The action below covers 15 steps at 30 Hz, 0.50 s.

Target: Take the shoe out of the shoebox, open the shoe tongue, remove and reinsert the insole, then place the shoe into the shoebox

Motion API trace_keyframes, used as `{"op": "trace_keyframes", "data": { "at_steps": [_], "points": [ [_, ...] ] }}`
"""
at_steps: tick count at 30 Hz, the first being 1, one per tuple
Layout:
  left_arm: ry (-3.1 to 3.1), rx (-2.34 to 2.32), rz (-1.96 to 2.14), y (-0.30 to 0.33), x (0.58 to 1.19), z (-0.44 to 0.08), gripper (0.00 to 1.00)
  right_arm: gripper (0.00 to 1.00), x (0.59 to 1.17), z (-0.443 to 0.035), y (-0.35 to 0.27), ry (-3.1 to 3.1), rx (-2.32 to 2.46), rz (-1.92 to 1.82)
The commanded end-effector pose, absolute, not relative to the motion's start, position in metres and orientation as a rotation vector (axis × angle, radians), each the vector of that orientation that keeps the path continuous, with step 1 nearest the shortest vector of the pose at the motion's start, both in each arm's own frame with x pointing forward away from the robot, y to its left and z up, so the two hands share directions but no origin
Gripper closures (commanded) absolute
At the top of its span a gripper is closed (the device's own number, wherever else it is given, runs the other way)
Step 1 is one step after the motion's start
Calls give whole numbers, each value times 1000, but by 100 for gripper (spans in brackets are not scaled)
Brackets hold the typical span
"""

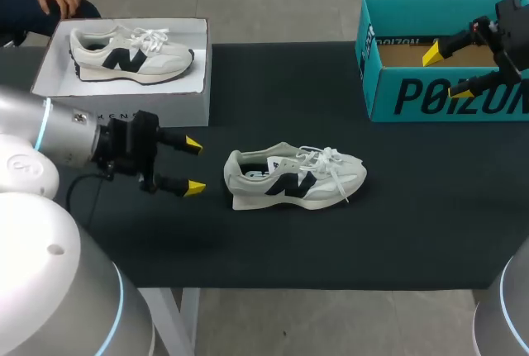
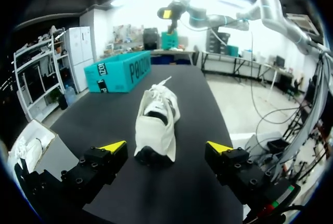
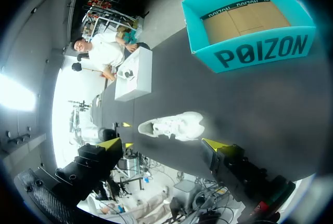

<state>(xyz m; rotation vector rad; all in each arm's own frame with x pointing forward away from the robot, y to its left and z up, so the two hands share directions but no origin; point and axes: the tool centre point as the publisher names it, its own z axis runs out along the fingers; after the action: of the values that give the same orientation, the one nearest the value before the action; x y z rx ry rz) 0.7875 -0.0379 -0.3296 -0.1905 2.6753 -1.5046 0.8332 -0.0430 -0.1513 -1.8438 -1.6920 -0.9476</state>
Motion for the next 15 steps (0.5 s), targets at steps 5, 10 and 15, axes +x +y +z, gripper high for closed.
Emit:
{"op": "trace_keyframes", "data": {
  "at_steps": [5, 10, 15],
  "points": [
    [2656, -156, -1554, -37, 819, -361, 0, 0, 834, -151, -43, -1692, -1847, -943],
    [2653, -140, -1548, -41, 829, -379, 0, 0, 834, -151, -43, -1692, -1847, -943],
    [2644, -130, -1586, -48, 834, -390, 0, 0, 834, -151, -43, -1692, -1847, -943]
  ]
}}
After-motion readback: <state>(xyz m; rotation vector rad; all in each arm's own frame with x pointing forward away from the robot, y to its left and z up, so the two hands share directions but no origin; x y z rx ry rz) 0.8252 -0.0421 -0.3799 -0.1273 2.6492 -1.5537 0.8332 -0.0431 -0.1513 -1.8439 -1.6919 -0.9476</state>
